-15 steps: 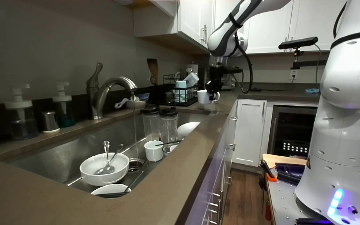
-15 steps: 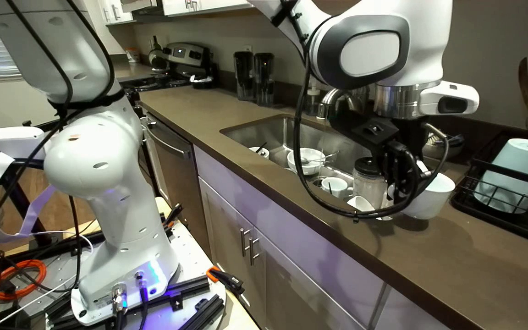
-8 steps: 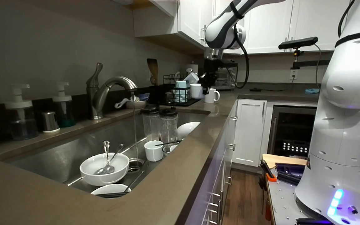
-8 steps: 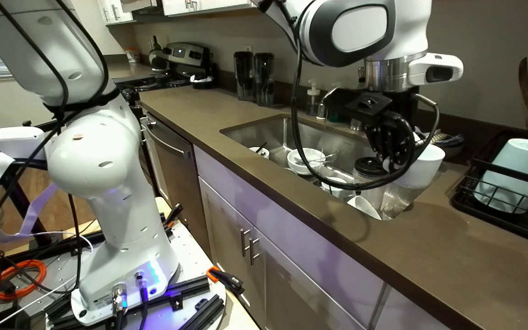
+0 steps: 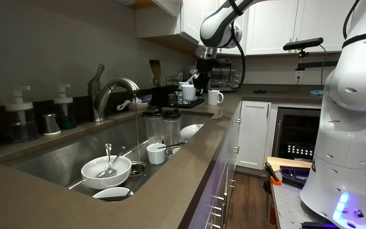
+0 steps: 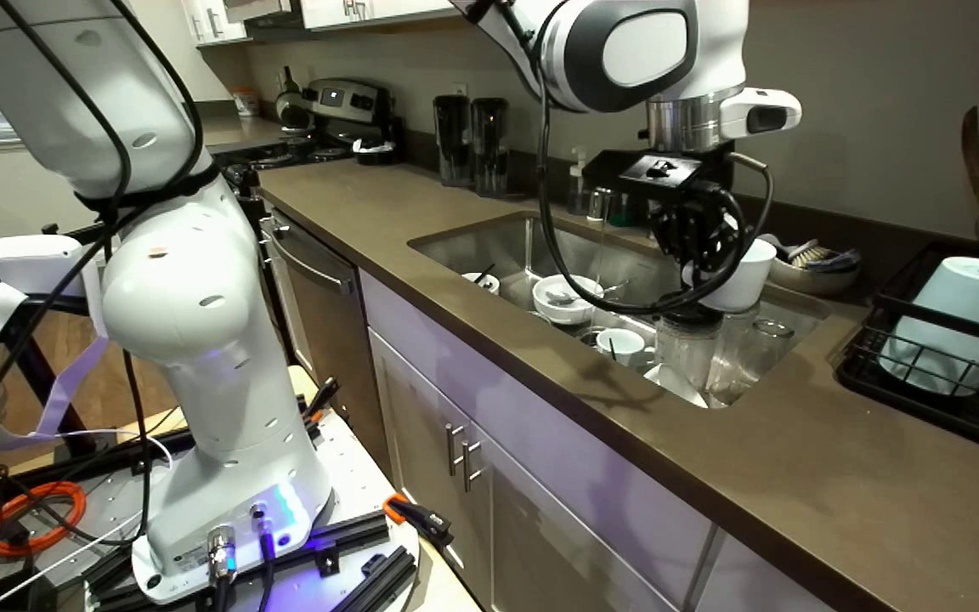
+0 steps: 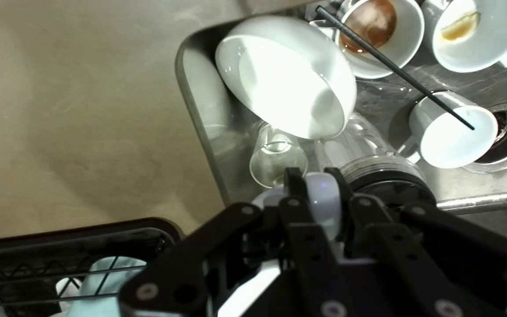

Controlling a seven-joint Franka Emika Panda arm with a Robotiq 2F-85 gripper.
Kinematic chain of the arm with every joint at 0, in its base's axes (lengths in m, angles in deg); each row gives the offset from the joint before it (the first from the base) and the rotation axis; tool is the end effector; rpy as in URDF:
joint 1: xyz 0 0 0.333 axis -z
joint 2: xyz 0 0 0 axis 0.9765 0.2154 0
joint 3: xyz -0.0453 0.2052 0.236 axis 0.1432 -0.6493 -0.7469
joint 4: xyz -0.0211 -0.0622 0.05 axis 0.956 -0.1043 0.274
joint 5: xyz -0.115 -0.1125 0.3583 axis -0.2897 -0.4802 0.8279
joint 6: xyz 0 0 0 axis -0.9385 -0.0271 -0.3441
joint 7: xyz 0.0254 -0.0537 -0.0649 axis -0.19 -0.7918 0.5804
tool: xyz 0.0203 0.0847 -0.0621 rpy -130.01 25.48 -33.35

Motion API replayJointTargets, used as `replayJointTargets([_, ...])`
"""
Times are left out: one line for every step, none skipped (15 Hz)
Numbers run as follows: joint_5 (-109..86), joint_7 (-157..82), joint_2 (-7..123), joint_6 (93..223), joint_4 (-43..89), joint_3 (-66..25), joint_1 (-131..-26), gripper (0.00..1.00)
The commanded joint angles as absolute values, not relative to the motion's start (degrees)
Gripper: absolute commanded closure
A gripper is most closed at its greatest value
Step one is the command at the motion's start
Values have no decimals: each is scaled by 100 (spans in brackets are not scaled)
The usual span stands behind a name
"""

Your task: Take the smaller mug on the counter, fill it with water and place it on the left side of the counter

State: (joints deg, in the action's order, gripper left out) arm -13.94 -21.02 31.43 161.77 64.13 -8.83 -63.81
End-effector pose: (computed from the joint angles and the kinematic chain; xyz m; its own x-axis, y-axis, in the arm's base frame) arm 0.4377 -0.2488 0.4307 0.9466 -0.2216 0.2342 -0.2461 -0.9659 0.0806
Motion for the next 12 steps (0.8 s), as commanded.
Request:
replayJointTargets([-1426, -1929, 3089, 16074, 6304, -1002, -6515, 96])
replayJointTargets([-1416, -1917, 3102, 16082, 6298, -1037, -6558, 96])
replayJointTargets([-1405, -1908, 3099, 16078, 6298, -1068, -6599, 96])
replayJointTargets([-1381, -1882, 3090, 16071, 6301, -1098, -6643, 96])
replayJointTargets([-1354, -1856, 3085, 16076, 6311, -1126, -6697, 96])
replayJointTargets([-1350, -1833, 3074, 16078, 6321, -1152, -6740, 96])
replayJointTargets([-1339, -1805, 3085, 16074, 6324, -1184, -6783, 96])
replayJointTargets([-1339, -1780, 3075, 16075, 6343, -1213, -6824, 96])
replayJointTargets([-1349, -1769, 3077, 16079, 6350, -1243, -6856, 96])
replayJointTargets([-1352, -1757, 3059, 16072, 6365, -1267, -6894, 96])
replayJointTargets([-1382, -1772, 3075, 16082, 6367, -1284, -6909, 96])
replayJointTargets([-1383, -1967, 3143, 16154, 6400, -1275, -6869, 84])
